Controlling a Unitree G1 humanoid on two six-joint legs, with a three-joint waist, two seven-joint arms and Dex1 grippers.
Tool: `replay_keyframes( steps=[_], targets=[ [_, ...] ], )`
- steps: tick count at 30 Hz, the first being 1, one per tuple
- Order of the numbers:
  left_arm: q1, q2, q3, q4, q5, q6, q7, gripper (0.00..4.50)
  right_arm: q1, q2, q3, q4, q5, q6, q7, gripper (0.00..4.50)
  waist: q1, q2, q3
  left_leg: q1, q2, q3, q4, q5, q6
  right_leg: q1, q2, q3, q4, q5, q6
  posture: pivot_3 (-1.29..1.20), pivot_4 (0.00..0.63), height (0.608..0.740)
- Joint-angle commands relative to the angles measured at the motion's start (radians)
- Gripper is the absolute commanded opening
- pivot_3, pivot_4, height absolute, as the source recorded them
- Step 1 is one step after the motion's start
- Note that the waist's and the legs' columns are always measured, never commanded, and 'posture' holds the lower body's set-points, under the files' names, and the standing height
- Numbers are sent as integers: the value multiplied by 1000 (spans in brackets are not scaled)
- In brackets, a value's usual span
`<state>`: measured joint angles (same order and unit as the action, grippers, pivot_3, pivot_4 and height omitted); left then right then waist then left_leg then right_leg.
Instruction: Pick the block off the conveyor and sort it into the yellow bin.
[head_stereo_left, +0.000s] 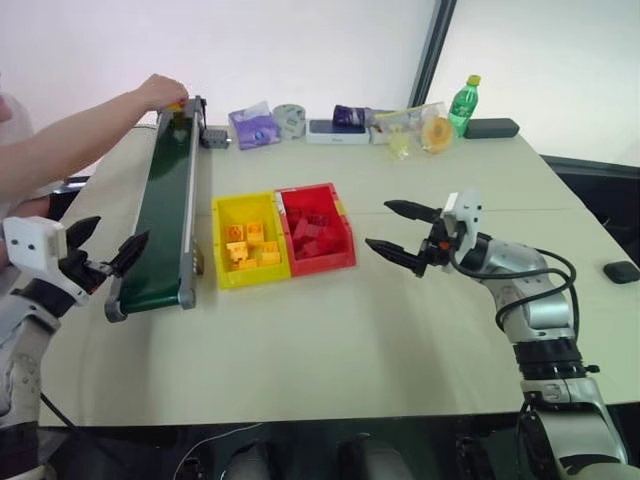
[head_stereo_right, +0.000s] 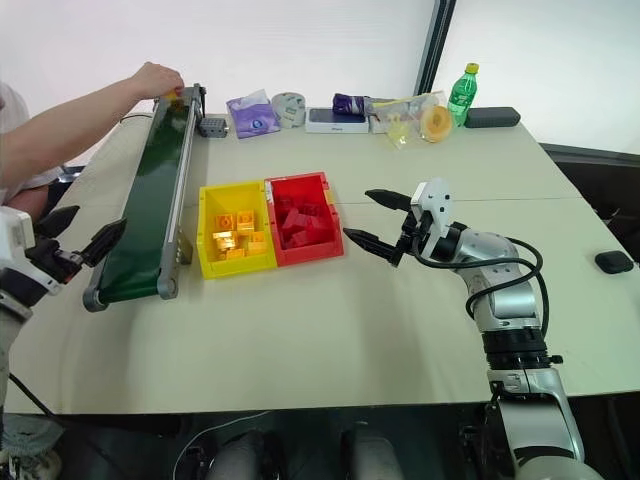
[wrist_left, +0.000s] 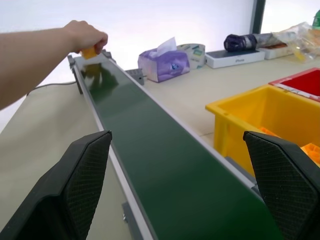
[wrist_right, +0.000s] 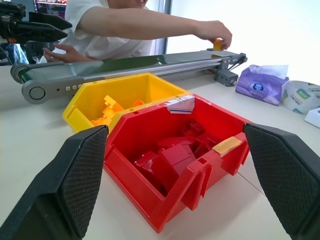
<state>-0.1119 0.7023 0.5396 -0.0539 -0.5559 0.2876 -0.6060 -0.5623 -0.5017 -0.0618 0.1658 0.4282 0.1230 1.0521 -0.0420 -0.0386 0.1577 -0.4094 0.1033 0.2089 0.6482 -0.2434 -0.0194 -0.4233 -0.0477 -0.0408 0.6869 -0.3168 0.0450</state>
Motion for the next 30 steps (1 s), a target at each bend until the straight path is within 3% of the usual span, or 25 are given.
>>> replay_keyframes(
  steps=[1,30],
  targets=[
    [-9,13,44,-10,3,-28,6,4456,-33,-5,-14,5,2,-21,6,4500,1,0,0,0,0,0,0,0,0,0,0,0,0,0,0,0,150,740],
    [5,-14,-7,-64,-1,-63,-82,4456,-22,4,-20,-6,-1,-21,-2,4500,0,0,0,0,0,0,0,0,0,0,0,0,0,0,0,0,150,740]
  ],
)
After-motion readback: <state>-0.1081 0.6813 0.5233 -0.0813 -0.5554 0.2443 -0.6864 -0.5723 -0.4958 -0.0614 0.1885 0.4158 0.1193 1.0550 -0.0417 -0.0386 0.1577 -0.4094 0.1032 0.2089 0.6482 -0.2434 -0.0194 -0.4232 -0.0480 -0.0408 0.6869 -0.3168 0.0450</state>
